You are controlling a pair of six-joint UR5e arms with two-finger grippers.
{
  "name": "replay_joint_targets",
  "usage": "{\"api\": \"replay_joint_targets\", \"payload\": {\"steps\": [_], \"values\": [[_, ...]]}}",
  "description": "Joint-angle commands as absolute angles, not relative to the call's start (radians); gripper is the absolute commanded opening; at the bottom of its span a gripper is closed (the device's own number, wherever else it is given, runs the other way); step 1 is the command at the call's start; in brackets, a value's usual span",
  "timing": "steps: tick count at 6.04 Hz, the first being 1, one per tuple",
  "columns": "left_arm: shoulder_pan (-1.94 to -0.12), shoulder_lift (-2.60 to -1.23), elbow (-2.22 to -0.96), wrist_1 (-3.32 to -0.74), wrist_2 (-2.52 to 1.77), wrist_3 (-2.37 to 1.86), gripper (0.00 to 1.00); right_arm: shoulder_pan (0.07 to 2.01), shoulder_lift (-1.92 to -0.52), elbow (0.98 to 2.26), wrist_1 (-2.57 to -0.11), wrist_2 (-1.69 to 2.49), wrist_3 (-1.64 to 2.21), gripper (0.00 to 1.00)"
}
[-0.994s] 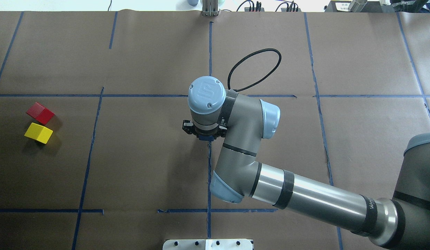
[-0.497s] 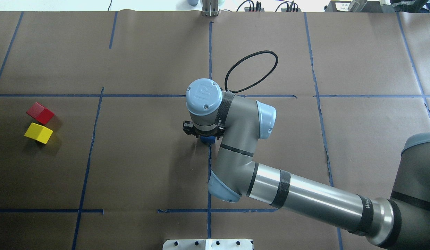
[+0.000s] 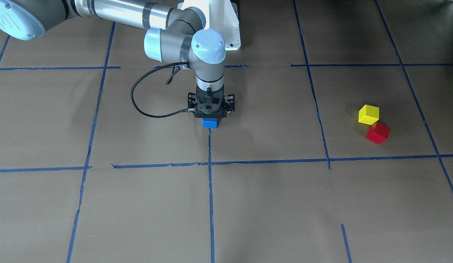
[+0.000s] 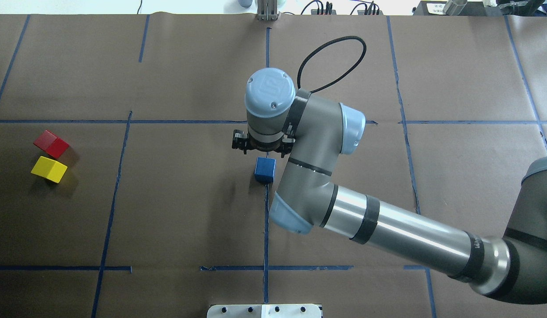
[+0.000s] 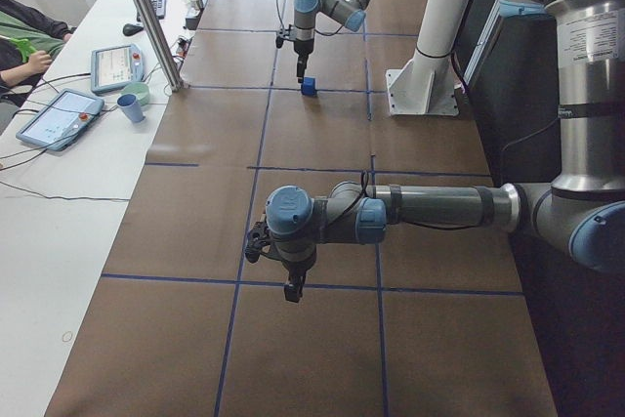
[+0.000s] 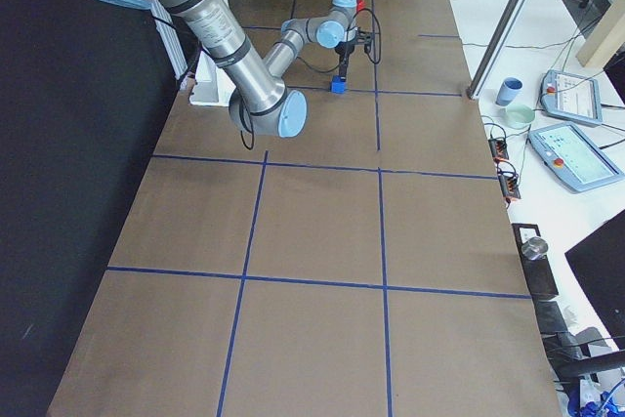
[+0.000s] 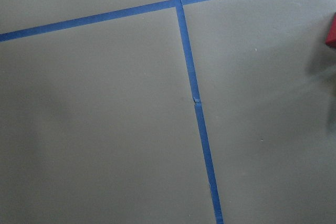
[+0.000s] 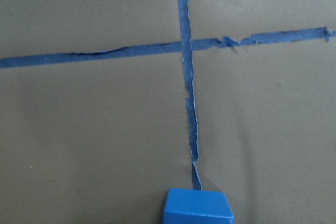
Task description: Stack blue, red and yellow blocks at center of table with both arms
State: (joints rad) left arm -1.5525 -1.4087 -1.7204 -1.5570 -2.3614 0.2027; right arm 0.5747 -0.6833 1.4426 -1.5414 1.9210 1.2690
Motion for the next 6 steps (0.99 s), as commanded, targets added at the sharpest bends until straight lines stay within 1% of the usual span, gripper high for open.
{"api": "replay_joint_targets", "payload": {"steps": [1,3,4,5,6], "values": [[-1.552,-1.416,-1.724,-1.565,-2.361,0.201,1.0,0.774,-0.737,1.476,-1.574,2.076,1.08,1.0],[-1.551,-1.491,-1.72,-1.655,-2.355,0.199,1.0,1.005,-0.97,1.58,-1.603,2.192,0.659,1.0],[-1.548,-1.526,-1.698,-1.664,-2.358,0.199,1.0,1.129,-1.112,1.648,-1.603,2.241,0.432,1.0],[-1.548,-1.551,-1.681,-1.667,-2.359,0.204,1.0,1.264,-1.243,1.664,-1.603,2.3,0.177,1.0],[-1.545,-1.552,-1.696,-1.669,-2.361,0.204,1.0,1.366,-1.378,1.686,-1.603,2.312,-0.045,1.0]]}}
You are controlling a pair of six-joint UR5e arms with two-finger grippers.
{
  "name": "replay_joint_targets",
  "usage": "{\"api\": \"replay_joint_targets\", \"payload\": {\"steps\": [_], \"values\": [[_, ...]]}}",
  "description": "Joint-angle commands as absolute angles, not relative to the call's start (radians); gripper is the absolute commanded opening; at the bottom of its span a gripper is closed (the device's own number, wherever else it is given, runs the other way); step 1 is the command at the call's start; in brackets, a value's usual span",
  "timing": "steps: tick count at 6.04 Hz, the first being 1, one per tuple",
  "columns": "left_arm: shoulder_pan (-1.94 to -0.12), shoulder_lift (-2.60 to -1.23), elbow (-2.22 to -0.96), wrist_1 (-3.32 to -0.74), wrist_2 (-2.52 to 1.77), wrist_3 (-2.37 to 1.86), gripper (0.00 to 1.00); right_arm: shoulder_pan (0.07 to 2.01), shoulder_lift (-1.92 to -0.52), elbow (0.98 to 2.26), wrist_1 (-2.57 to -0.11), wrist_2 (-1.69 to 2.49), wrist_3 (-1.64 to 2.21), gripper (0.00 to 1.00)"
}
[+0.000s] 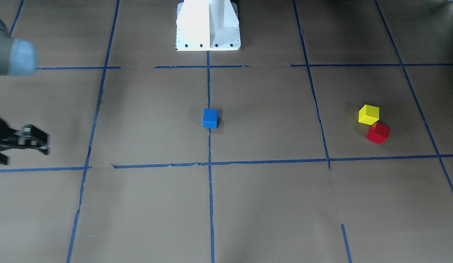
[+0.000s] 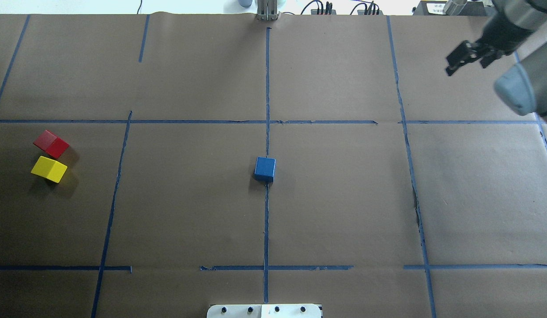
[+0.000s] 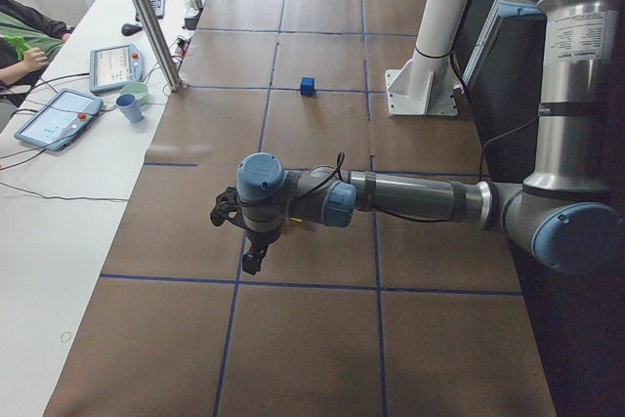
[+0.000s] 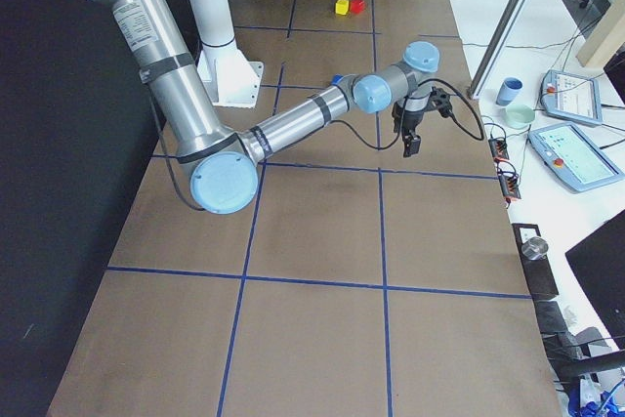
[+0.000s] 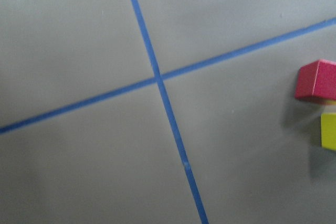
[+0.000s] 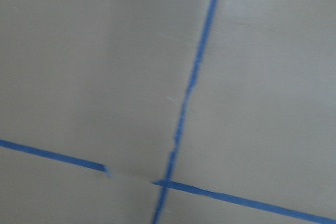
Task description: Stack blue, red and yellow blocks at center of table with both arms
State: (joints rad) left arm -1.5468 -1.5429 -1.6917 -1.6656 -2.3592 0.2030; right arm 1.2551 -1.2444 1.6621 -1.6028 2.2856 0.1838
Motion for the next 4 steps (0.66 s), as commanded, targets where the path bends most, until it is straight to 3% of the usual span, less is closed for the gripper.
{"api": "replay_joint_targets", "payload": {"steps": [1,2,4], "values": [[-1.501,-1.548,-1.704,-1.749,-2.362,0.193,1.0,1.475,-1.505,1.713,-1.603,2.313,-0.224,1.0],[-1.379,-1.554,-1.718,-1.788,-2.361,0.069,1.0,1.541,-1.637,1.745,-1.591,2.312,-0.33,1.0],[-1.187,-1.578,-1.662,-2.022,-2.352,-0.166,1.0,1.542,-1.701,1.802,-1.597,2.307,-0.318,1.0]]}}
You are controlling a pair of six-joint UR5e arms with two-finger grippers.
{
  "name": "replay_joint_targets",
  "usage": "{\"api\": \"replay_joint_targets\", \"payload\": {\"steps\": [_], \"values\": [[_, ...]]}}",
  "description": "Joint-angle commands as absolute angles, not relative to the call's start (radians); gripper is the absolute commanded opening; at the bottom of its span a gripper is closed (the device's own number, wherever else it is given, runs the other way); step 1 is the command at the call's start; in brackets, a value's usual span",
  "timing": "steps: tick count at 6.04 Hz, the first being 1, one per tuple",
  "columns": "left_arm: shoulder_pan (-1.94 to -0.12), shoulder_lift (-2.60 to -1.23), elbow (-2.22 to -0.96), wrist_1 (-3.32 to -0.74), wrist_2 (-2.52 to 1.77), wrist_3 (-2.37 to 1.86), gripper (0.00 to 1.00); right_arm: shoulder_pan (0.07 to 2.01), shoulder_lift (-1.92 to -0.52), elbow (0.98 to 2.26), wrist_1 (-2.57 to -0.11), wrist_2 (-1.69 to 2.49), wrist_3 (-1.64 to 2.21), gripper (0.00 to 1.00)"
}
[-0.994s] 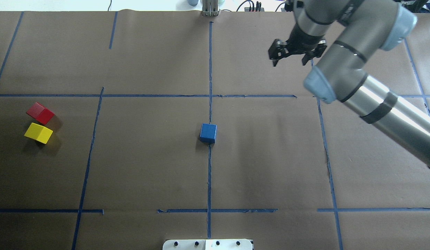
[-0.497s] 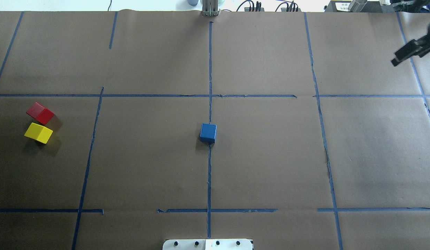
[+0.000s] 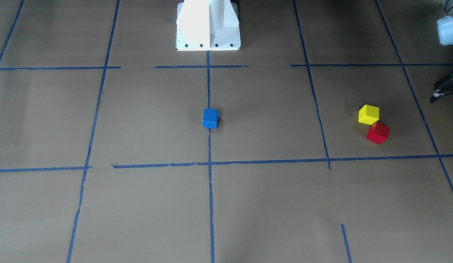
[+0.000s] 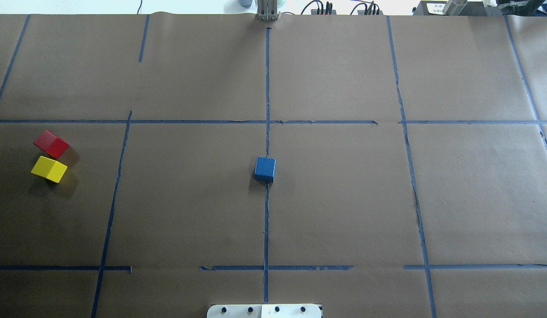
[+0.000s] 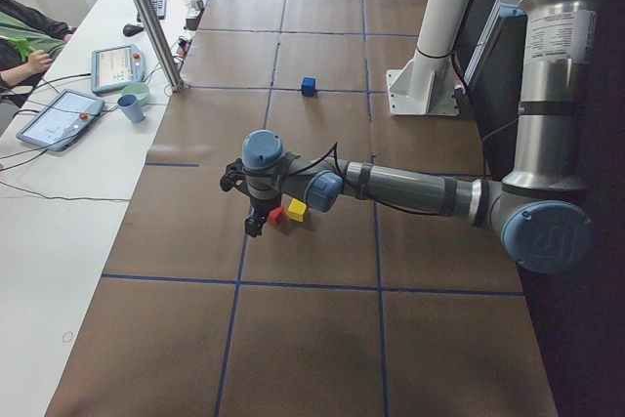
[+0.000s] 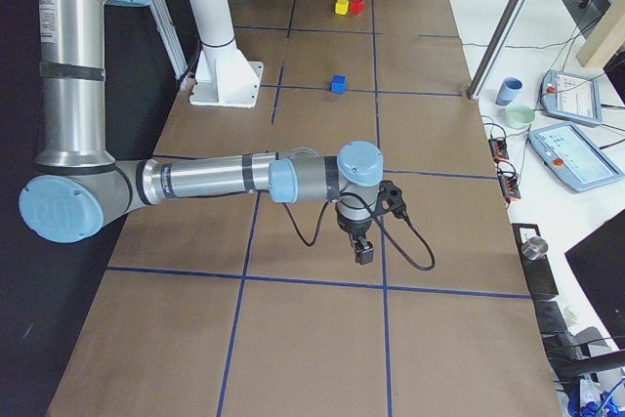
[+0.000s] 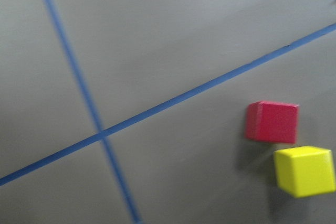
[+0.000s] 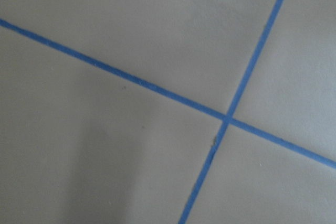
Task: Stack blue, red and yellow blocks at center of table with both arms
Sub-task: 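Move the left gripper down over the red block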
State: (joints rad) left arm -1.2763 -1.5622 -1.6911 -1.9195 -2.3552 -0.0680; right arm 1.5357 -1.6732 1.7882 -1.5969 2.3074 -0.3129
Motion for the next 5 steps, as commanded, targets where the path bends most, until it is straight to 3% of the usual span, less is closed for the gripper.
{"api": "replay_joint_targets", "payload": {"steps": [1,5], "values": [[-1.161,-1.619,-1.632,-2.029,-2.352,-0.173,1.0,1.543,-1.704,1.801,-1.597,2.307,-0.314,1.0],[-1.134,-1.698,-1.491,-2.123,-2.339,-0.239,1.0,1.542,-1.706,1.796,-1.595,2.307,-0.313,1.0]]}}
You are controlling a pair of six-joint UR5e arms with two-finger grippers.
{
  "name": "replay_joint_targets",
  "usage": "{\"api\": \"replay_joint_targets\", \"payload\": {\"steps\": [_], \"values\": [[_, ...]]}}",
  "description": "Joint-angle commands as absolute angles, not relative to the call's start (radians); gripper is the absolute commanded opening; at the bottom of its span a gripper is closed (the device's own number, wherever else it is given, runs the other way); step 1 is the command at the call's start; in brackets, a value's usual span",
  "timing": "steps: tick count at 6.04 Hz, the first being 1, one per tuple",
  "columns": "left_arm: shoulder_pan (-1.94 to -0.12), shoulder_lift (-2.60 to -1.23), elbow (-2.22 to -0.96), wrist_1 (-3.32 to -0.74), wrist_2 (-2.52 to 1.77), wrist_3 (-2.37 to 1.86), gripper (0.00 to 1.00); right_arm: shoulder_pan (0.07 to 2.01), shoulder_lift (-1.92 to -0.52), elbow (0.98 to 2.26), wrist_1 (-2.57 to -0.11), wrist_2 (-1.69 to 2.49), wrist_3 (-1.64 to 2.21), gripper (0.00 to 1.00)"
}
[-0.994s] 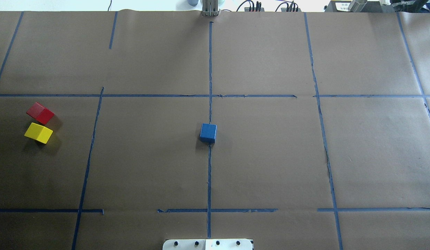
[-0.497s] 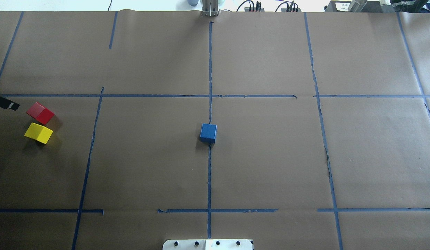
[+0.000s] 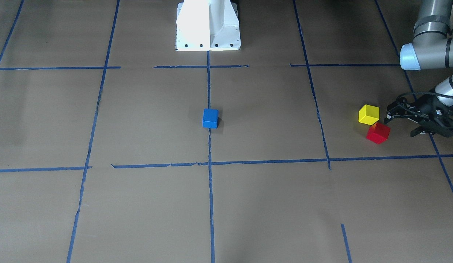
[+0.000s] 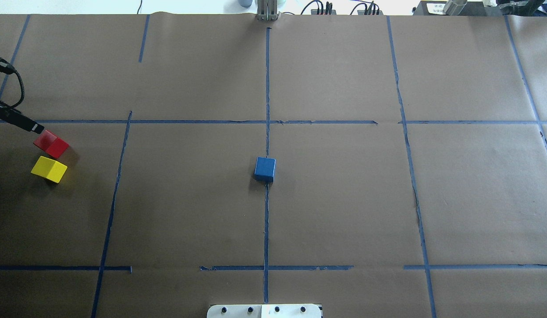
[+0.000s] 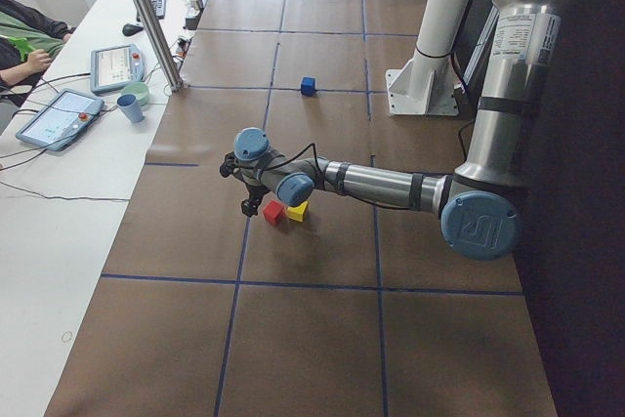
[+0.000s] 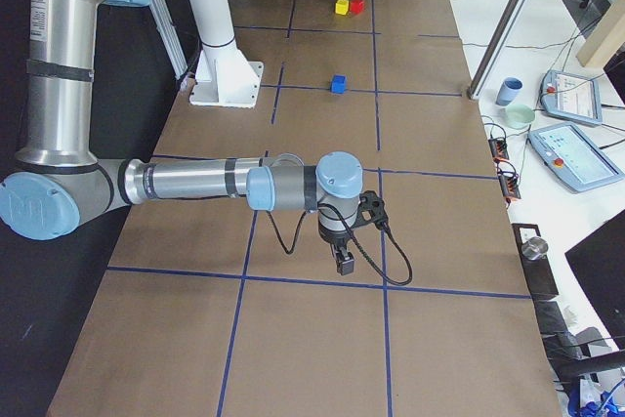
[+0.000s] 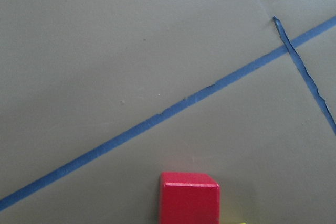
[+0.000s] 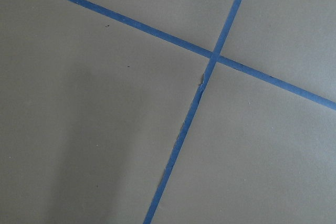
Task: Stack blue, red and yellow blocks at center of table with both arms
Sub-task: 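Move the left gripper down over the red block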
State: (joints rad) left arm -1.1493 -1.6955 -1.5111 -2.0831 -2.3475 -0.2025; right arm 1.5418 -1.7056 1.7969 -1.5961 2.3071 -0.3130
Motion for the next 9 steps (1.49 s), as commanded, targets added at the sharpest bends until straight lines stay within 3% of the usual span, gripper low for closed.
{"api": "replay_joint_targets", "payload": {"steps": [1,6,7,8,9], "values": [[-1.076,-1.694,-1.496,-2.147,-2.231,-0.308,1.0,1.542,-1.707,1.796,-1.595,2.307,-0.313,1.0],[-1.0,-1.692,-1.44,-2.191,-2.21,-0.322,1.0,1.542,-1.707,1.792,-1.597,2.307,-0.314,1.0],[-0.999,-1.692,-1.44,-2.191,-2.21,-0.322,0.69,1.542,-1.709,1.792,-1.597,2.307,-0.314,1.0],[-0.999,-1.69,-1.442,-2.191,-2.209,-0.322,0.28,1.542,-1.71,1.793,-1.597,2.309,-0.314,1.0],[-1.0,-1.695,-1.456,-2.191,-2.209,-0.327,0.07,1.542,-1.71,1.793,-1.597,2.31,-0.313,1.0]]}}
